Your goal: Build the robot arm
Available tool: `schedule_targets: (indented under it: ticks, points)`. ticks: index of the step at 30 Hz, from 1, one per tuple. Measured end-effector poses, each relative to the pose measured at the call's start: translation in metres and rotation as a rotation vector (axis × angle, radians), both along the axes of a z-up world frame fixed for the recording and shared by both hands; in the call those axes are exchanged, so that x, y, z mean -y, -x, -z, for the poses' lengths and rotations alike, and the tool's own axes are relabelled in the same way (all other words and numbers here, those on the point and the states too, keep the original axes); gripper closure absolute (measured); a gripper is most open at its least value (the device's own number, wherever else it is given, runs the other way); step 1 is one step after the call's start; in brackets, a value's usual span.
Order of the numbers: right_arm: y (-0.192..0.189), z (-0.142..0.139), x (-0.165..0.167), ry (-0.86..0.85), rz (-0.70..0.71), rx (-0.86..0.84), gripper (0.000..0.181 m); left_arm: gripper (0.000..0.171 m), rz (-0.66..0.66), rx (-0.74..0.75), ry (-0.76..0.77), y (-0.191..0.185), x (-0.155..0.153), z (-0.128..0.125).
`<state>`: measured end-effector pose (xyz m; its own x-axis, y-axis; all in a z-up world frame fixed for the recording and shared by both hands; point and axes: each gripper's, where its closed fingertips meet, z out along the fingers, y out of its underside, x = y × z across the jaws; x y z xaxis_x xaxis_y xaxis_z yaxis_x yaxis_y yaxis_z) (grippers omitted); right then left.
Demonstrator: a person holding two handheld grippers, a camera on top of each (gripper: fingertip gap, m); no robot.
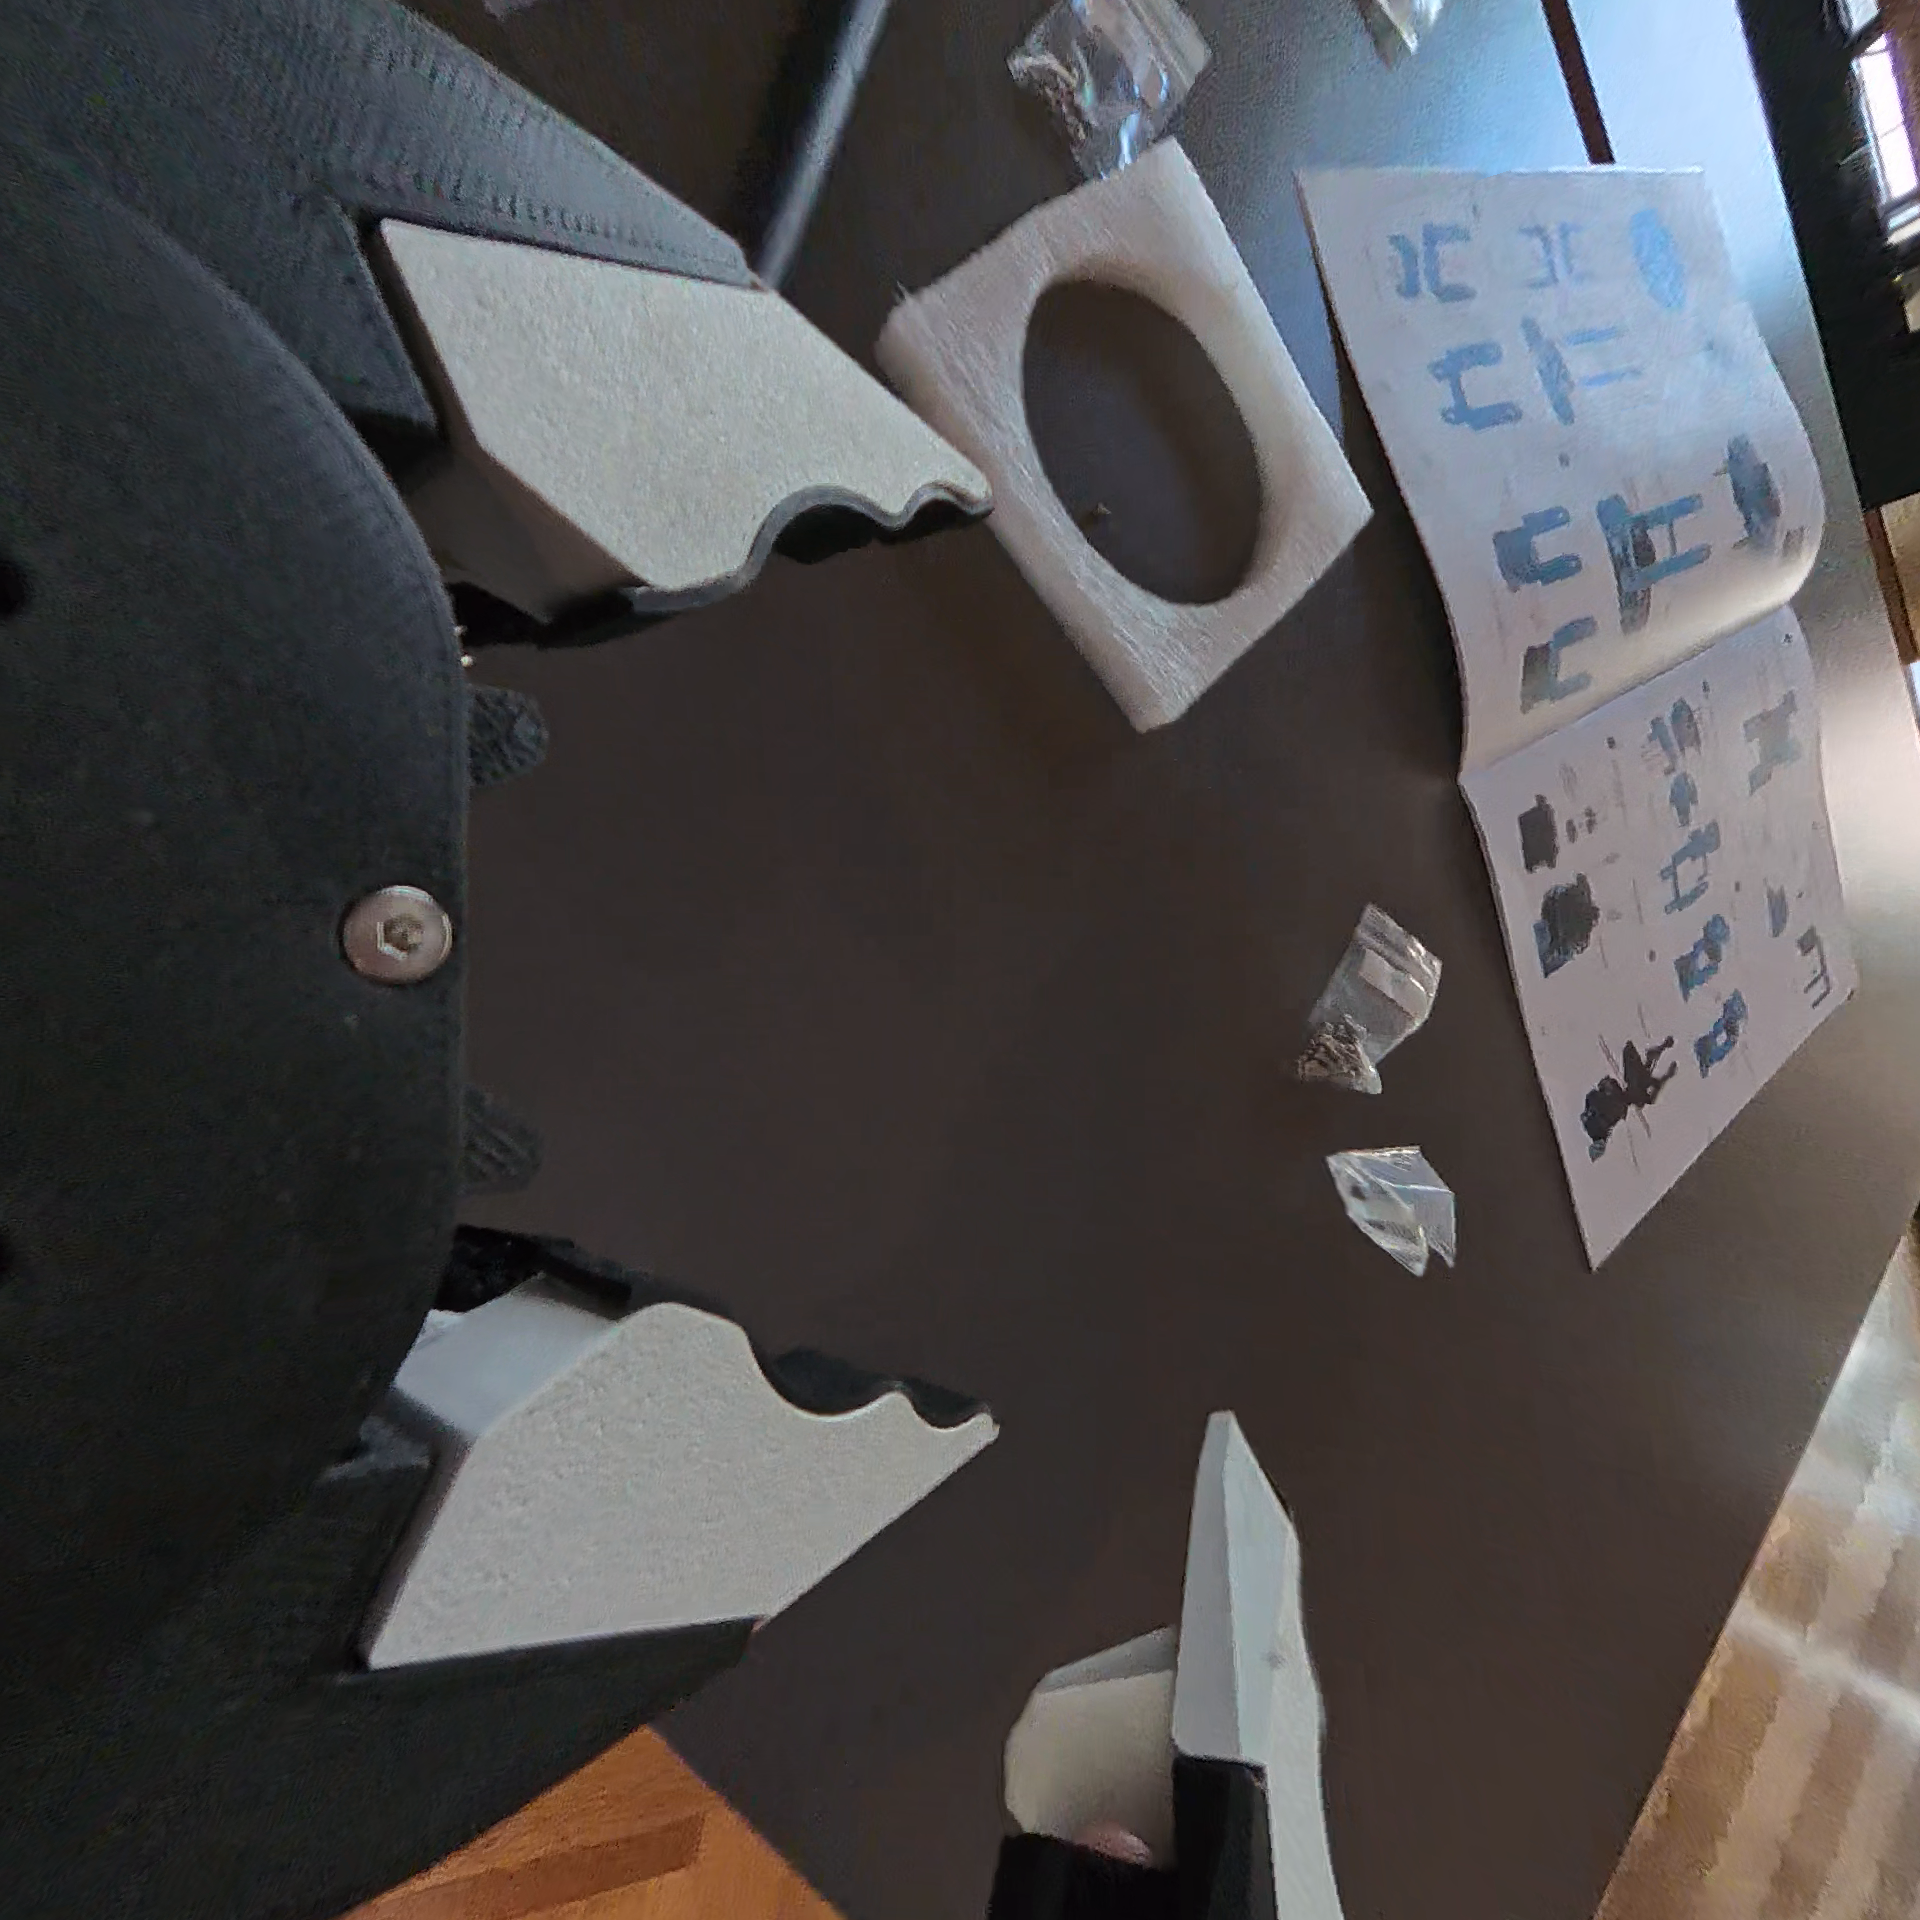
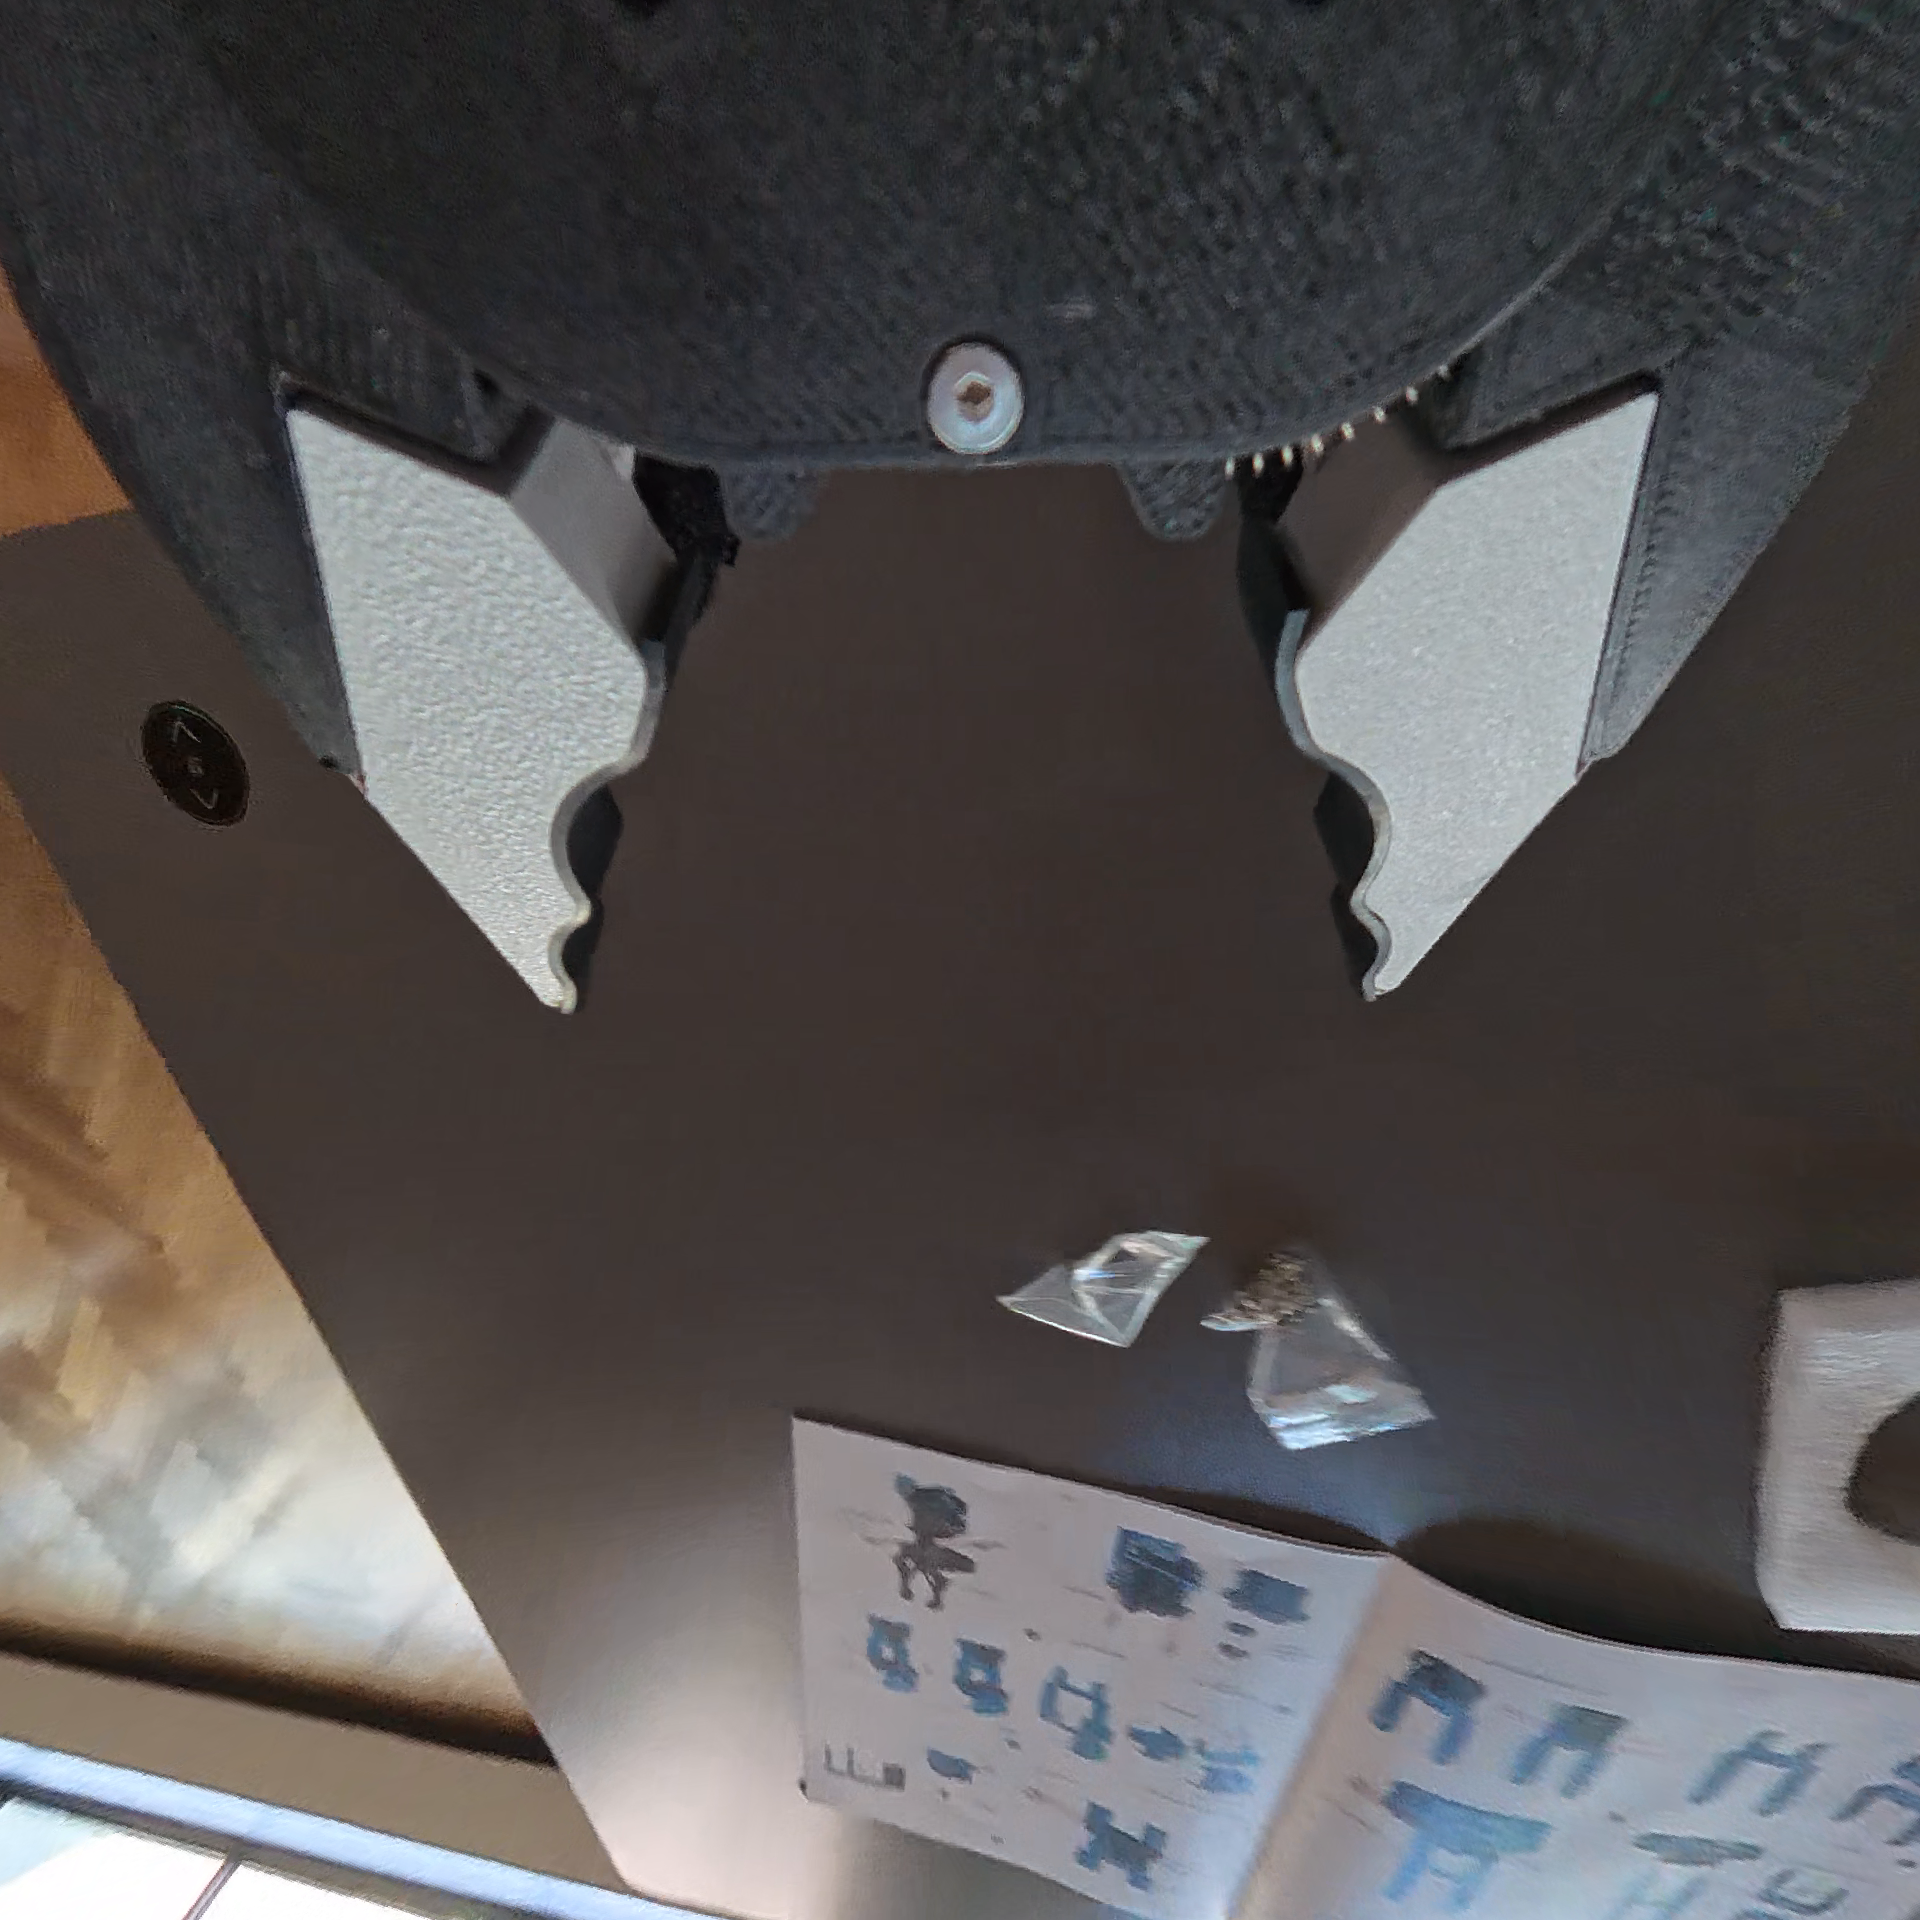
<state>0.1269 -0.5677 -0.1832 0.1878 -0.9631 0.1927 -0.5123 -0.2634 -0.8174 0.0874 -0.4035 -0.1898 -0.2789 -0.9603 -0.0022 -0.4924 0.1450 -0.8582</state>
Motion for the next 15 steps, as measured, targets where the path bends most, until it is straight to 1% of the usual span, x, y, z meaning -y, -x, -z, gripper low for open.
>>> schedule_targets:
  ticks: [3,5,9,12,15]
  points:
    - [-0.023,0.016,0.026,-0.029,0.011,-0.057,0.037,0.013,-0.026,-0.054,-0.024,-0.028,0.028,0.013]
    - [-0.039,0.028,0.038,-0.04,0.011,-0.09,0.033,0.013,-0.053,-0.085,-0.039,-0.043,0.039,0.023]
    - [-0.064,0.049,0.054,-0.074,0.028,-0.145,0.03,0.013,-0.098,-0.141,-0.033,-0.063,0.05,0.039]
    - [-0.078,0.054,0.054,-0.122,0.019,-0.157,0.029,0.013,-0.127,-0.159,-0.043,-0.073,0.052,0.047]
    - [-0.085,0.062,0.057,-0.086,0.019,-0.181,0.029,0.013,-0.156,-0.177,-0.04,-0.078,0.05,0.053]
